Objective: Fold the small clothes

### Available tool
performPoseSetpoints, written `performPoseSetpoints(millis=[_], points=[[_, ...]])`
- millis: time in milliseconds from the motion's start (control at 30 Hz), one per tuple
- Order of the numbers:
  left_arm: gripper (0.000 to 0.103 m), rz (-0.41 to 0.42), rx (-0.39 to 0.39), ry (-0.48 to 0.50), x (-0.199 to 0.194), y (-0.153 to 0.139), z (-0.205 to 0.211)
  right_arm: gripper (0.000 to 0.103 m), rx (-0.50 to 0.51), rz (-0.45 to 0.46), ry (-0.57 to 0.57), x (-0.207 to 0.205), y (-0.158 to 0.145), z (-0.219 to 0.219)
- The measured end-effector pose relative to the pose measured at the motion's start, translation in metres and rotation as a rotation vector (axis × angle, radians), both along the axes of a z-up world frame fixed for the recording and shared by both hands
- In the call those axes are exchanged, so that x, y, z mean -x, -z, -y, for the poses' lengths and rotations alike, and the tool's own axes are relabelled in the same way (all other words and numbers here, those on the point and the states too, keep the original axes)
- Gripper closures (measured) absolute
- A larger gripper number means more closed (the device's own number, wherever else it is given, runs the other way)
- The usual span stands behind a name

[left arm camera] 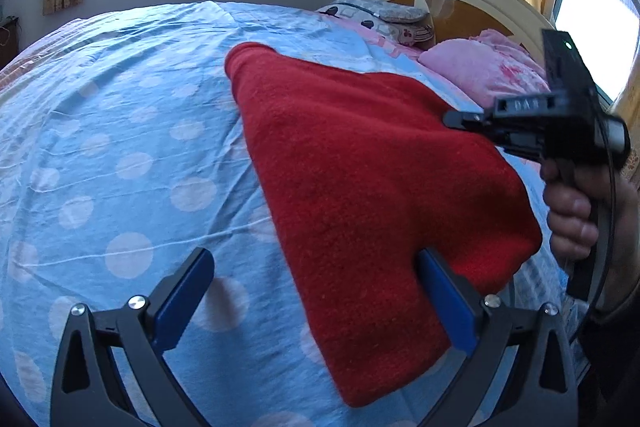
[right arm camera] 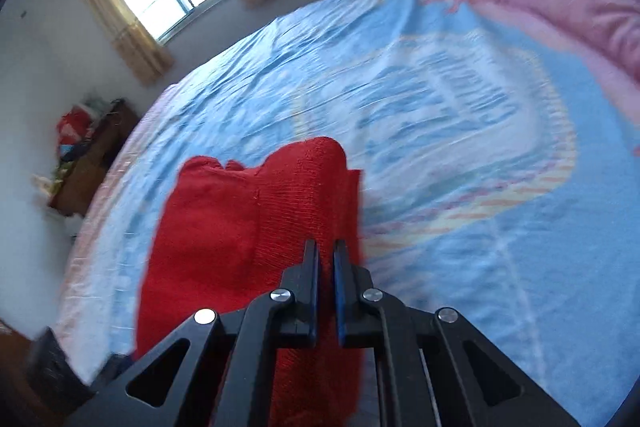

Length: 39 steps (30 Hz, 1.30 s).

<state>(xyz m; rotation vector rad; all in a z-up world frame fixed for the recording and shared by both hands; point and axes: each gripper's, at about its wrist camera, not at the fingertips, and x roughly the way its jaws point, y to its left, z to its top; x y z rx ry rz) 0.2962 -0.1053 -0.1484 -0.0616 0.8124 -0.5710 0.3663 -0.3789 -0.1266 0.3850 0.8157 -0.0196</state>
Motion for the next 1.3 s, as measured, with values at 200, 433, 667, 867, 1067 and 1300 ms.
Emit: performPoseSetpoints(millis=[200,433,667,867,1067,1300], points=[[0.0,-0.013,0.0,0.009,-0.002,0.001,0.002,0.088,0.024,0.014,-0.048,-0.003,0.005,-0.001],[0.0,-0.011,0.001,0.002,-0.001,0.001,0.001,0.072,0.061,0.188,-0.247,0.044,-0.043,-0.054],[0.0,0.027,0.12,0.001,0.002,-0.01,-0.017,0.072,0.112,0.055,-0.223,0.053,0.008,-0.058],[0.0,-0.045,0.129,-0.075,-0.019,-0.005,-0.014,0.072,0.167,0.107,-0.219,0.066,0.009,-0.062],[0.0,-0.048,0.055,-0.07,-0.012,0.001,-0.007,0.063,0.192,0.128,-0.233,0.086,-0.003,-0.073],[0.0,-0.044,0.026,-0.066,-0.011,0.002,-0.003,0.063,0.236,0.106,-0.232,0.098,0.02,-0.072]])
